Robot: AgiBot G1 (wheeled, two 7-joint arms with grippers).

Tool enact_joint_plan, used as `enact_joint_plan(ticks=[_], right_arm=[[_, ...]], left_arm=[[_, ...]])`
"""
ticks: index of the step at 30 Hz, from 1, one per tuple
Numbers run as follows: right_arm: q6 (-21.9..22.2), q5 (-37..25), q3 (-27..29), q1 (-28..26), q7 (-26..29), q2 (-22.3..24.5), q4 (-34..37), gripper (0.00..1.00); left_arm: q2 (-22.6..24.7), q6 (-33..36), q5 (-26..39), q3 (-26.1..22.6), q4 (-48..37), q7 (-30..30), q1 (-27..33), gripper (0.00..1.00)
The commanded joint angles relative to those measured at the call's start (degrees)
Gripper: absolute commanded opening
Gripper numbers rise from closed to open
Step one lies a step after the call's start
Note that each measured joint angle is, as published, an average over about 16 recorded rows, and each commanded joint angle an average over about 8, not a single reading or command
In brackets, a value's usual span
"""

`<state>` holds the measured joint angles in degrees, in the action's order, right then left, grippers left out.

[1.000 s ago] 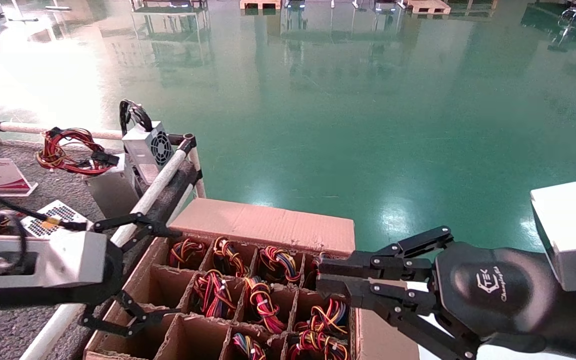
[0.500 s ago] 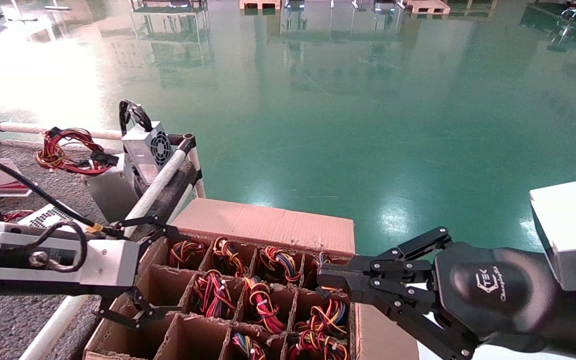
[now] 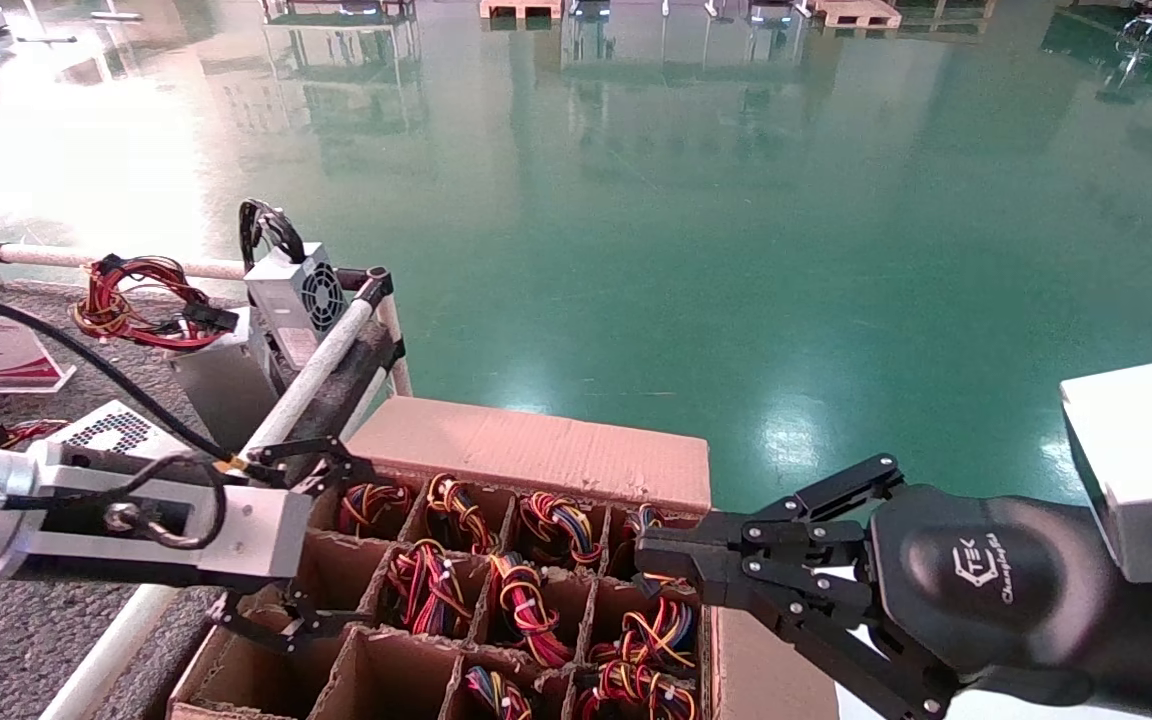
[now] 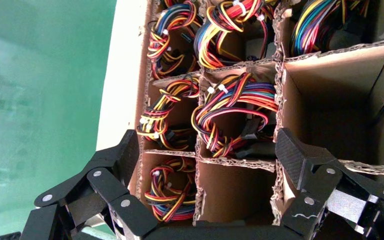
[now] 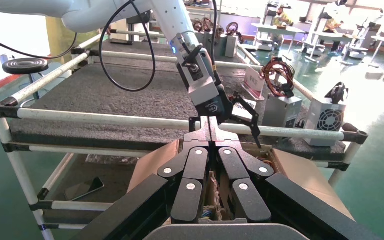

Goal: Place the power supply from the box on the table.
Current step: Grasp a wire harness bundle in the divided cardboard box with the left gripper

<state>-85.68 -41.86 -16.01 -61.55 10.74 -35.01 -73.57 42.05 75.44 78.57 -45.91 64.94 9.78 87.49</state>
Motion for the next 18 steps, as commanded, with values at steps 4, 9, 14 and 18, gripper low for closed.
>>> enact_joint_plan(ticks=[4,9,14,18], right_arm=[[0.0,0.0,0.0,0.0,0.0,0.0,0.0,0.00],[0.0,0.0,0.0,0.0,0.0,0.0,0.0,0.00],[0.0,0.0,0.0,0.0,0.0,0.0,0.0,0.00],[0.0,0.0,0.0,0.0,0.0,0.0,0.0,0.00]], left_arm=[[0.9,-1.0,0.4,-0.9,-0.7,0.8,0.1,1.00],[1.7,-2.0,0.7,-1.7,-1.4,1.5,0.2,1.00],[2.5,-2.9,1.0,-2.4,-2.2,2.2,0.2,1.00],[3.1,-3.8,1.4,-3.0,-2.9,2.8,0.2,1.00]])
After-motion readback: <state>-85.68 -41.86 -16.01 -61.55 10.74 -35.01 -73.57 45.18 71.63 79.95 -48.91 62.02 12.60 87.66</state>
